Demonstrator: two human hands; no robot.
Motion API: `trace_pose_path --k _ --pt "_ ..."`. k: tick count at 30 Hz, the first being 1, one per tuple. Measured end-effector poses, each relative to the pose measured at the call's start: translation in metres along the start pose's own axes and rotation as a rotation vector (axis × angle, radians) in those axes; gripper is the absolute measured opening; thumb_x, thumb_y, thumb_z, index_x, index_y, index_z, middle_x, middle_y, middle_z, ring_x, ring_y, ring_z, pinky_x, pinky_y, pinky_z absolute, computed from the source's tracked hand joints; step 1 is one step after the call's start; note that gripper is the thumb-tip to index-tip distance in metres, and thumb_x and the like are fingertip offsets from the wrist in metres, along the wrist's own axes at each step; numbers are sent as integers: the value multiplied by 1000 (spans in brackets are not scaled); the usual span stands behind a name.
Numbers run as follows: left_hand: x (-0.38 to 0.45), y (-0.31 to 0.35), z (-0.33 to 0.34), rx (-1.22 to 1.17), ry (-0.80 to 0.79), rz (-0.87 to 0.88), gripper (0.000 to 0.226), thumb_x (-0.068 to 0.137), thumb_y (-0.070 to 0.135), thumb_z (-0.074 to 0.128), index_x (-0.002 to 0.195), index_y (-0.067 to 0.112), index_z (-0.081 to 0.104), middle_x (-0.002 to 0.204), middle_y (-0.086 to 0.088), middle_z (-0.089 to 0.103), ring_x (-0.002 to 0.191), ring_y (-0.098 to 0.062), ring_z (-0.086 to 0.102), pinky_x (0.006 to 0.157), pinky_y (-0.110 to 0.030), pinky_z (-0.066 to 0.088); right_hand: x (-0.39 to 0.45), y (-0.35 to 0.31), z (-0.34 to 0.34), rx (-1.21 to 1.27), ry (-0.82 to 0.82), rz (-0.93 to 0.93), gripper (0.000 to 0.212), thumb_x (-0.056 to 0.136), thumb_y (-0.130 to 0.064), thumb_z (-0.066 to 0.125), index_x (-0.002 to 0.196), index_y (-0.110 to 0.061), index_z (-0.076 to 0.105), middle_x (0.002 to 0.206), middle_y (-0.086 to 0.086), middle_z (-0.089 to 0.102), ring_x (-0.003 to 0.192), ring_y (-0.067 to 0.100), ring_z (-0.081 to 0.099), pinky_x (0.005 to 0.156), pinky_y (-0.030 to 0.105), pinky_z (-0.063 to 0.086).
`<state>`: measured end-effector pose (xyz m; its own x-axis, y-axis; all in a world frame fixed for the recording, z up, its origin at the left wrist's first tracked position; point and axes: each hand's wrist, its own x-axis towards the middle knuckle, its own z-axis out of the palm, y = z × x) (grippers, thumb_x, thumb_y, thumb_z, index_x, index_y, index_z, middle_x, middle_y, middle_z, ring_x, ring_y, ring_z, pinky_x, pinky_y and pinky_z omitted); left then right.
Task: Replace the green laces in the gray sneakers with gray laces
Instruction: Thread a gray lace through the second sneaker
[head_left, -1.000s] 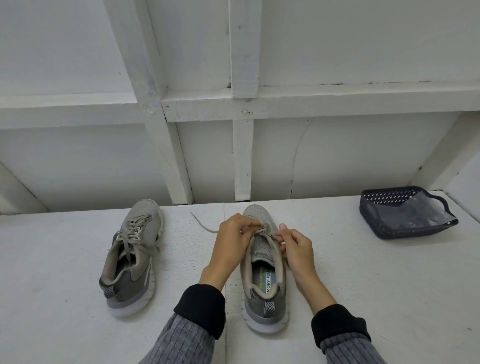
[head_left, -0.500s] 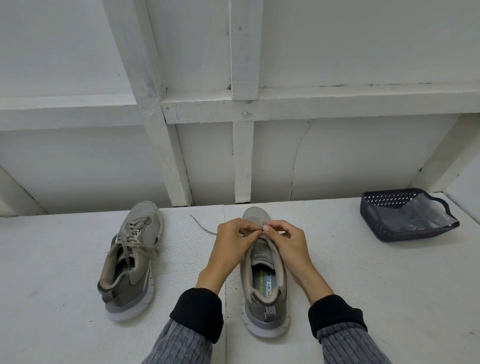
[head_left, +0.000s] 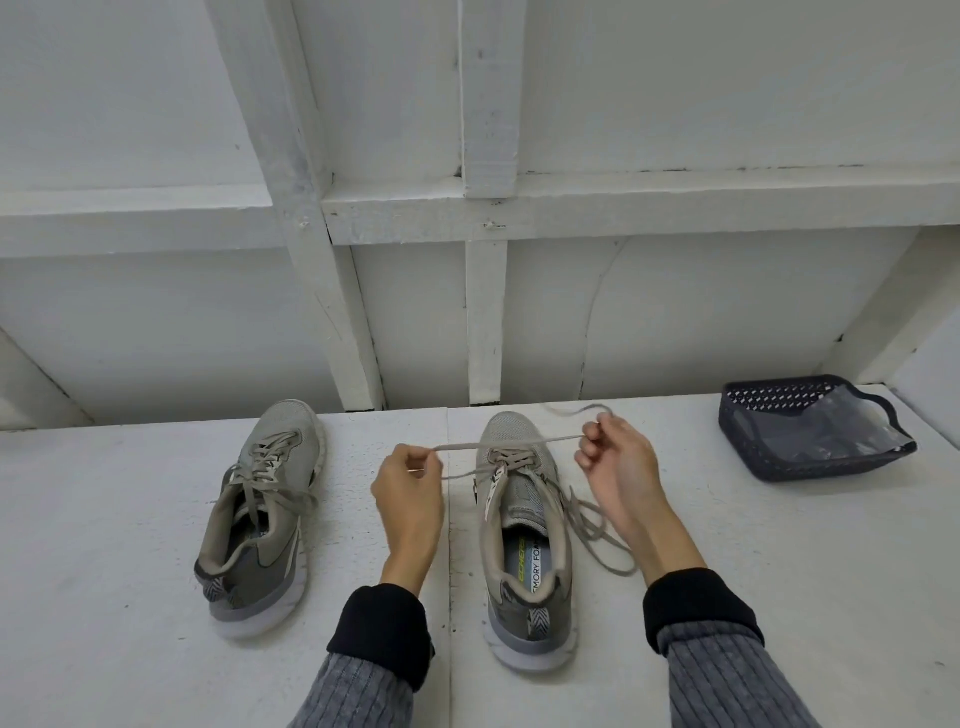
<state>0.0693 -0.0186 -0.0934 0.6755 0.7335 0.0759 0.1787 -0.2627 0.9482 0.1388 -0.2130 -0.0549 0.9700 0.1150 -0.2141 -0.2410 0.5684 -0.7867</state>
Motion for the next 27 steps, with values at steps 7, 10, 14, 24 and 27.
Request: trace_pose_path --k 7,10,14,24,27 --pt "8 -14 -3 -36 87 -213 6 93 19 58 89 15 55 87 5 59 84 -25 64 76 -42 55 8 12 -26 -590 214 -200 27 104 -10 33 89 -14 56 77 6 52 62 13 48 58 26 45" --pt "6 -13 1 -141 107 -338 7 96 17 54 97 10 52 87 0 56 72 -18 61 77 -43 58 5 14 -33 -606 250 -212 28 105 -16 35 96 -14 62 79 5 54 67 13 54 71 30 51" --pt "4 -13 3 -231 135 -413 12 101 20 51 104 8 51 92 -3 55 68 -14 59 76 -39 58 1 11 -39 -592 311 -264 13 96 -15 58 97 -10 70 74 5 62 65 14 55 70 27 52" --pt "-4 25 12 25 -208 317 12 100 17 52 106 24 59 112 9 58 111 -11 50 89 -20 39 -20 0 12 -508 -83 -287 10 83 2 69 88 -6 68 79 9 71 72 13 69 72 21 55" --pt "-6 49 16 -69 -568 350 25 105 30 43 117 24 64 115 14 64 112 1 55 93 -20 45 -30 -3 28 -491 -198 -295 8 82 2 70 85 -4 67 78 7 72 72 15 68 70 21 55"
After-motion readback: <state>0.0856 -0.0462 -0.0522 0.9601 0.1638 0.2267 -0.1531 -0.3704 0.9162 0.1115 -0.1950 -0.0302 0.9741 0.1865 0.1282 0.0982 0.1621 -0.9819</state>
